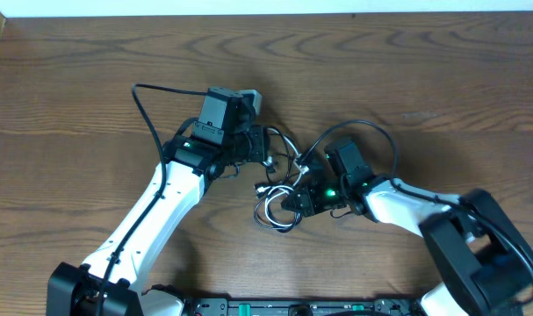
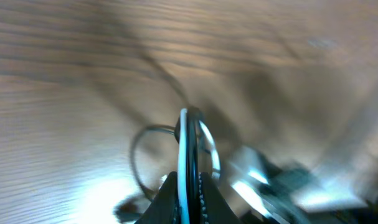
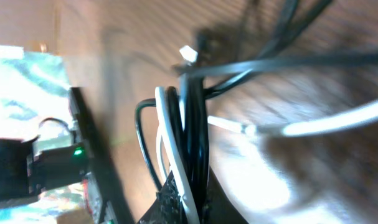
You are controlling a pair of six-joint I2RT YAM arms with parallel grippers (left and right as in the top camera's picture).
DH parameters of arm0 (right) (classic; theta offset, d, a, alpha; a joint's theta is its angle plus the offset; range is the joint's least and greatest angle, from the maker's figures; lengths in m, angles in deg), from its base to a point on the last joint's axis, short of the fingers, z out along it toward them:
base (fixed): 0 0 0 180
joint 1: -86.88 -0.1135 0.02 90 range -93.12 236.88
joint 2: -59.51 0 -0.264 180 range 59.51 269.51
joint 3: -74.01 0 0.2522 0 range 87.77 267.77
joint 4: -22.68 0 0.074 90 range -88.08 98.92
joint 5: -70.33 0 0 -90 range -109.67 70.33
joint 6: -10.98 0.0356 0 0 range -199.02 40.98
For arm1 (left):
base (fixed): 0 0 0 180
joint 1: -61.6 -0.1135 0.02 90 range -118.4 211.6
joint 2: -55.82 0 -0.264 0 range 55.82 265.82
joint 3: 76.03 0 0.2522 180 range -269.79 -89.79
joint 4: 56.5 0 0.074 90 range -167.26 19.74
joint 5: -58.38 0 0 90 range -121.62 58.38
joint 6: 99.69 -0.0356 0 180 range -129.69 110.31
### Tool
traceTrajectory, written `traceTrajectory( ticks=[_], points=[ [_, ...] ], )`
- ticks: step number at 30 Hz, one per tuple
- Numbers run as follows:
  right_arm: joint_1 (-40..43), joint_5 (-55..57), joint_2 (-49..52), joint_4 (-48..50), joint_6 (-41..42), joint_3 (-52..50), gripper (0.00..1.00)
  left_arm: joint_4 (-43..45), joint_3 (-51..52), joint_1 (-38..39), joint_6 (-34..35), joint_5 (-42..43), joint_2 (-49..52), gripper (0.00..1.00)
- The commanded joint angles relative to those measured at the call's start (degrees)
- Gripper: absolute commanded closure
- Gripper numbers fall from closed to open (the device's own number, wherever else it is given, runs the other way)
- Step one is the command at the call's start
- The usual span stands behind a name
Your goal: Untangle cables
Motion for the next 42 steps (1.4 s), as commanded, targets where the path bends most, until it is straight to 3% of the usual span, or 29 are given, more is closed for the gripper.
traceTrajectory(
  ticks=[1, 6, 7, 8, 9, 10, 11, 16, 23, 29, 32, 40, 42],
  points=[
    [0.2, -3.3, -7.1, -0.3, -4.7, -0.2, 0.99, 0.6, 0.0, 0.0, 2.0, -12.5, 0.8, 0.92],
    [0.6, 1.8, -14.8, -1.2, -5.2, -0.2, 0.99, 5.2, 0.0, 0.0, 2.3, -13.7, 2.9, 0.92],
    [0.8, 2.6, -16.3, -1.4, -5.6, -0.2, 0.99, 6.3, 0.0, 0.0, 2.6, -13.7, 3.1, 0.77],
    [1.0, 3.9, -17.6, -1.6, -5.6, -0.2, 0.99, 6.9, 0.0, 0.0, 3.5, -13.6, 3.1, 0.47],
    [1.3, 5.3, -18.7, -1.9, -5.6, -0.2, 0.99, 7.4, 0.0, 0.0, 4.5, -13.6, 3.1, 0.28],
    [1.6, 7.5, -19.8, -2.5, -5.5, -0.2, 0.99, 7.6, 0.0, 0.0, 4.8, -12.6, 3.1, 0.18],
    [1.9, 9.8, -20.6, -3.1, -5.5, -0.2, 0.99, 7.6, 0.0, 0.0, 4.8, -11.2, 3.1, 0.14],
    [3.9, 15.5, -22.9, -4.4, -5.6, -0.2, 0.99, 3.7, 0.0, 0.0, 4.6, -3.4, 3.1, 0.12],
    [5.4, 14.3, -22.9, -4.4, -5.6, -0.2, 0.99, 1.0, 0.0, 0.0, -2.1, 14.3, 3.1, 0.12],
    [5.4, 10.2, -22.9, -4.4, -6.1, -0.2, 0.99, 1.2, 0.0, 0.0, -4.8, 15.4, 3.1, 0.14],
    [5.4, 11.2, -22.9, -4.4, -5.4, -0.2, 0.99, 1.3, 0.0, 0.0, -6.8, 18.5, 3.1, 0.24],
    [6.9, 7.3, -22.9, -4.1, 2.7, -0.2, 0.99, 0.9, 0.0, 0.0, -8.5, 19.2, 3.1, 0.25],
    [8.0, 7.2, -22.9, -4.2, 8.7, -0.2, 0.99, 0.1, 0.0, 0.0, -9.3, 19.2, 3.1, 0.28]
  ],
)
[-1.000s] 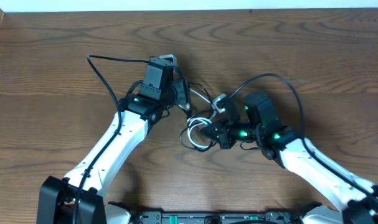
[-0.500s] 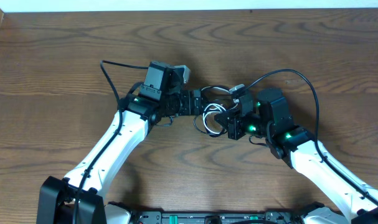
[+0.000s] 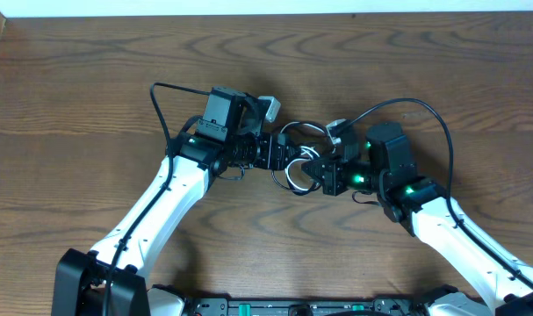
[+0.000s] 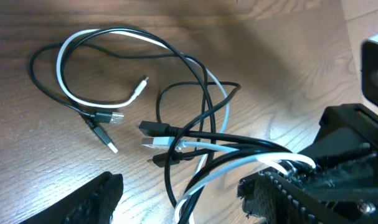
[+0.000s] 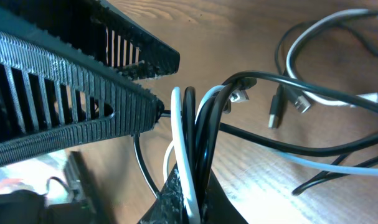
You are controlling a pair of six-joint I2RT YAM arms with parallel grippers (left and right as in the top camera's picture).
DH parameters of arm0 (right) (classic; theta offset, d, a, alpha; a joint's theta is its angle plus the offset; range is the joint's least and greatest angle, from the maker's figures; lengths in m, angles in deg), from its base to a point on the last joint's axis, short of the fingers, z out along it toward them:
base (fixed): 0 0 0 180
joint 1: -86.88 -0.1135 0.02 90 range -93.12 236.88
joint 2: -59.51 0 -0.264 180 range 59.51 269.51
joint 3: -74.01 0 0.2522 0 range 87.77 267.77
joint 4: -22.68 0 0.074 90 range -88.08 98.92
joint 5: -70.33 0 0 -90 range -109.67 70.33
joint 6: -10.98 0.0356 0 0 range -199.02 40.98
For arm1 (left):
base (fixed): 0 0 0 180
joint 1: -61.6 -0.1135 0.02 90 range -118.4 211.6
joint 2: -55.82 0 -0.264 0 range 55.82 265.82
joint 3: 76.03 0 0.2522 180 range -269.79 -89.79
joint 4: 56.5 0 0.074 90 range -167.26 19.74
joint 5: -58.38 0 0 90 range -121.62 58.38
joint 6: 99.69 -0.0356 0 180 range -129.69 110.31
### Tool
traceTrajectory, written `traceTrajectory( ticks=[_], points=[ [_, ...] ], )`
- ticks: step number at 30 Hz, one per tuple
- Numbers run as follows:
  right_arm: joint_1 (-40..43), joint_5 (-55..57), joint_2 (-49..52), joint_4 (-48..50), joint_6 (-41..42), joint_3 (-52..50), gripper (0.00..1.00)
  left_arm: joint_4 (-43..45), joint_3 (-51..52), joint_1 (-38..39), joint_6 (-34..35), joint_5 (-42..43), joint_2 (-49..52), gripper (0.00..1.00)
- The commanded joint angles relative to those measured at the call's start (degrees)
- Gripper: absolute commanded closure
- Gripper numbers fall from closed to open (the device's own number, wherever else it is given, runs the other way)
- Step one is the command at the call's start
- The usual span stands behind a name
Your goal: Untangle cables
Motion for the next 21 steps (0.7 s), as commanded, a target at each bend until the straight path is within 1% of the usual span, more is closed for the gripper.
traceTrajectory(
  ticks=[1, 6, 8, 13, 15, 21],
  points=[
    [1.8, -2.4, -0.9, 0.5, 8.9, 0.0, 0.99, -1.3, 0.0, 0.0, -2.1, 1.1, 0.3, 0.28],
    [4.7, -2.4, -0.9, 1.1, 16.0, 0.0, 0.99, -5.7, 0.0, 0.0, -2.0, 1.1, 0.3, 0.28],
    [5.3, -3.6, -0.9, 2.8, 16.9, 0.0, 0.99, -6.7, 0.0, 0.0, -1.9, 1.5, 0.3, 0.28],
    [5.4, -5.0, -0.9, 5.6, 21.7, 0.0, 0.99, -6.6, 0.0, 0.0, 1.4, 4.8, 0.3, 0.28],
    [5.4, -5.0, -0.9, 6.8, 22.2, 0.0, 0.99, -6.4, 0.0, 0.0, 3.3, 5.6, 0.3, 0.28],
    [5.4, -6.4, -0.9, 8.9, 24.1, 0.0, 0.99, -4.0, 0.0, 0.0, 4.9, 9.3, 0.3, 0.28]
  ],
)
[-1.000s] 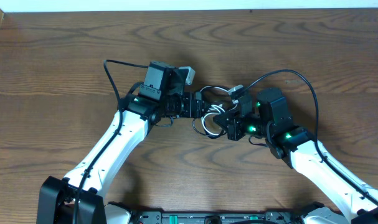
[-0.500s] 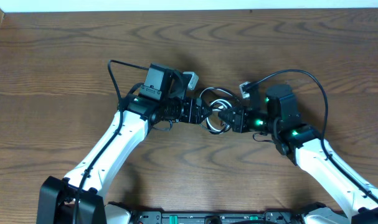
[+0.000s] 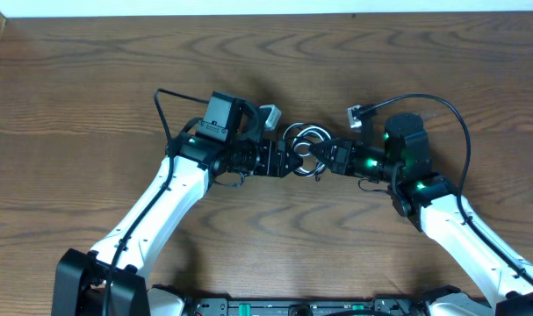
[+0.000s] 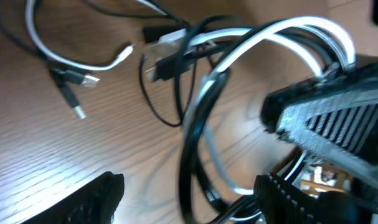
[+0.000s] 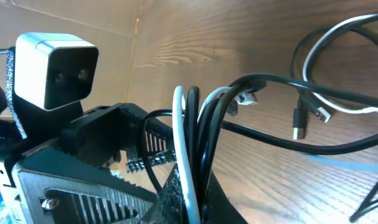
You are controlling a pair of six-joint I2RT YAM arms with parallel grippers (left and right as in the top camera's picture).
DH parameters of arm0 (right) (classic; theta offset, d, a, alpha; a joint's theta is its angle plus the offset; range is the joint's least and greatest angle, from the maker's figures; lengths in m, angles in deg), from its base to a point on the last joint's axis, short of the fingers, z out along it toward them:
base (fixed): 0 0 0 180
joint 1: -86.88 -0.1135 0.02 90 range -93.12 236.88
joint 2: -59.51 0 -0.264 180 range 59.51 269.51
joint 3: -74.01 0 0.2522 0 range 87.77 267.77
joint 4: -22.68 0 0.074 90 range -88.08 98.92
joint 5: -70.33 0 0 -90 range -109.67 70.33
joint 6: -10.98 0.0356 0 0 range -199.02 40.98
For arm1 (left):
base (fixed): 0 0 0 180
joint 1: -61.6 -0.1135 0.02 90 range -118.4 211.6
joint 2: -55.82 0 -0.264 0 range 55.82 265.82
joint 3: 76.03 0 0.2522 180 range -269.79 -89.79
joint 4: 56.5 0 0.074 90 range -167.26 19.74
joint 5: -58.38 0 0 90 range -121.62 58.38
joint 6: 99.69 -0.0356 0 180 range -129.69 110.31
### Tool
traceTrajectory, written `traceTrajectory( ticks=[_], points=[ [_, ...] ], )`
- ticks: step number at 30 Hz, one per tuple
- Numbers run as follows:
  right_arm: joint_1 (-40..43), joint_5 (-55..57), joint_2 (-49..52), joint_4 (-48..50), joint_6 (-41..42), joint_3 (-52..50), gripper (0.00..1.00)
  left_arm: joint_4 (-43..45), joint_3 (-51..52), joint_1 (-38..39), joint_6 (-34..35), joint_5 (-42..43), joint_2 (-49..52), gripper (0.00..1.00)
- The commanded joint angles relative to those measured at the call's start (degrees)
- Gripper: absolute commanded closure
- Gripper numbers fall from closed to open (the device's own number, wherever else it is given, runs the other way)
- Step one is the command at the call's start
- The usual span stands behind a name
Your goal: Untangle cables
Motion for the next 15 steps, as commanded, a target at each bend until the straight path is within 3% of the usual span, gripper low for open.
traceTrajectory(
  ticks=[1, 5, 15],
  points=[
    [0.2, -2.4, -0.9, 0.9, 2.6, 0.1, 0.99, 1.1, 0.0, 0.0, 3.0, 4.0, 0.3, 0.28],
    [0.2, -3.9, -0.9, 1.5, 2.6, 0.1, 0.99, 3.8, 0.0, 0.0, 4.2, 7.8, 0.3, 0.33],
    [0.2, -5.4, -0.9, 5.9, 5.7, 0.1, 0.99, 4.3, 0.0, 0.1, 5.5, 7.9, 0.3, 0.41]
  ],
)
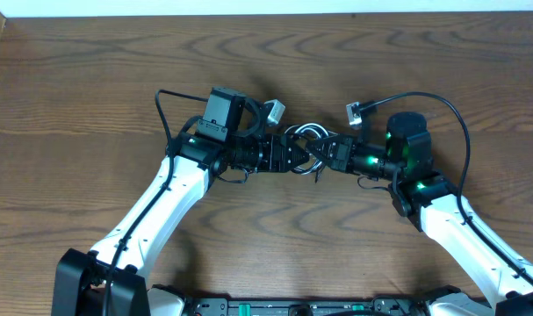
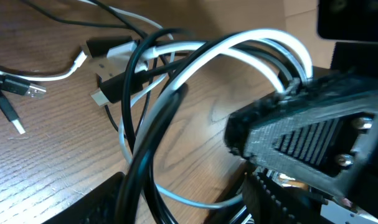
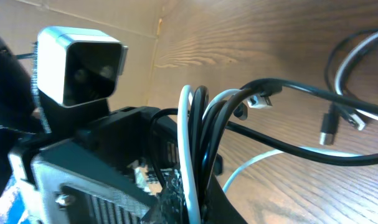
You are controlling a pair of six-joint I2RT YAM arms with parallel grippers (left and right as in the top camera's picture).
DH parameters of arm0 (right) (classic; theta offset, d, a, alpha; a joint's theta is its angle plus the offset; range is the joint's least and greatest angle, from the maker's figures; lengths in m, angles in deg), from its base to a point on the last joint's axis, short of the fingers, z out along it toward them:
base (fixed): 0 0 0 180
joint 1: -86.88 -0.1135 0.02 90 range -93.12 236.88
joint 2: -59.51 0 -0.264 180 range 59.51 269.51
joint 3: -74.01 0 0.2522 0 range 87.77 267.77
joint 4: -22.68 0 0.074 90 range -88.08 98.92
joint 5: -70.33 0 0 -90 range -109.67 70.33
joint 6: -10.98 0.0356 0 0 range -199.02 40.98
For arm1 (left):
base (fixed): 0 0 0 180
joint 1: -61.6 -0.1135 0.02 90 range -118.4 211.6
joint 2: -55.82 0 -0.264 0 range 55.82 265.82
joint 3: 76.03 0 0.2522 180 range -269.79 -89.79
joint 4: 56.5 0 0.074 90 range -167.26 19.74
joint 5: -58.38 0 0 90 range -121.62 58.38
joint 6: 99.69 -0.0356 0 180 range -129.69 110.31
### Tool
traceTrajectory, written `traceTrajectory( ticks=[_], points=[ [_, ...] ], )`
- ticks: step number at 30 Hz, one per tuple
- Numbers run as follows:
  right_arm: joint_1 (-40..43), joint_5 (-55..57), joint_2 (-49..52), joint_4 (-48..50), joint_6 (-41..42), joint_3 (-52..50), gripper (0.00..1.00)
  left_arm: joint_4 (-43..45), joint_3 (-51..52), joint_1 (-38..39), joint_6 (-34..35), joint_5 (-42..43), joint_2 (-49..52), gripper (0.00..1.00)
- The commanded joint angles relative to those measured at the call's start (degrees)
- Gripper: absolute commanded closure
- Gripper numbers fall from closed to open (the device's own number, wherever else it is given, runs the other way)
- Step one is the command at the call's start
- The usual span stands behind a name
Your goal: Untangle cables
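A tangle of black and white USB cables (image 1: 306, 140) hangs between the two grippers above the middle of the table. My right gripper (image 3: 192, 199) is shut on a bunch of black and white loops (image 3: 198, 124). My left gripper (image 2: 182, 202) faces it from the left, open wide, with black and white strands (image 2: 238, 46) running through the gap between its fingers. Loose plug ends (image 2: 108, 87) lie on the wood below. In the overhead view the left gripper (image 1: 288, 156) and right gripper (image 1: 326, 156) nearly touch.
The wooden table (image 1: 90, 70) ends at a white strip along the back. Each arm carries its own black lead, the left (image 1: 161, 110) and the right (image 1: 450, 114). The left wrist camera block (image 3: 83, 59) sits close to the right gripper.
My left gripper has come closer to the right one, and the cable loops now run between its open fingers. The right gripper still grips the bunch in about the same place.
First both grippers were low near the table's front middle, each shut on cable. Then the left stood open and the right held the bunch further back. Then the two faced each other with the tangle between them, and now the left straddles the loops.
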Motion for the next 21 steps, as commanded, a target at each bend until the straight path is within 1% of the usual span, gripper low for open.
traceTrajectory(
  ticks=[1, 5, 9, 10, 13, 14, 15, 16, 18, 19, 21],
  points=[
    [0.2, -1.8, -0.9, 0.7, 2.1, 0.1, 0.99, 0.1, 0.0, 0.1, 0.5, 1.2, 0.3, 0.42],
    [0.2, -2.0, -0.9, 0.7, 2.4, 0.1, 0.99, 0.1, 0.0, 0.1, 0.5, 1.0, 0.3, 0.48],
    [0.2, -2.5, -0.9, 0.7, 2.4, 0.1, 0.99, 0.1, 0.0, 0.1, 0.5, -0.6, 0.3, 0.63],
    [0.2, -2.7, -0.9, 0.7, 2.4, 0.1, 0.99, 0.1, 0.0, 0.1, 0.5, -0.7, 0.3, 0.65],
    [0.2, -2.9, -0.9, 0.5, 2.3, 0.1, 0.98, 0.3, 0.0, 0.1, 0.5, -0.7, 0.3, 0.77],
    [0.2, -2.9, -0.9, 0.4, 2.2, 0.1, 0.95, 0.3, 0.0, 0.1, 0.5, -0.7, 0.3, 0.8],
    [0.2, -2.9, -0.9, 0.2, 1.5, 0.1, 0.89, 0.3, 0.0, 0.1, 0.5, -0.7, 0.3, 0.85],
    [0.2, -2.8, -0.9, -0.1, 0.6, 0.1, 0.83, 0.3, 0.0, 0.1, 0.5, -0.7, 0.3, 0.88],
    [0.2, -2.1, -0.9, -1.6, -2.6, 0.1, 0.69, 0.3, 0.0, 0.1, 0.5, -0.9, 0.3, 0.92],
    [0.2, -1.3, -0.9, -2.4, -4.2, 0.1, 0.64, 0.3, 0.0, 0.1, 0.5, -0.9, 0.3, 0.92],
    [0.2, 3.5, -0.9, -8.4, -11.0, 0.1, 0.58, 0.2, 0.0, 0.1, -2.4, -1.1, 0.3, 0.92]
  ],
)
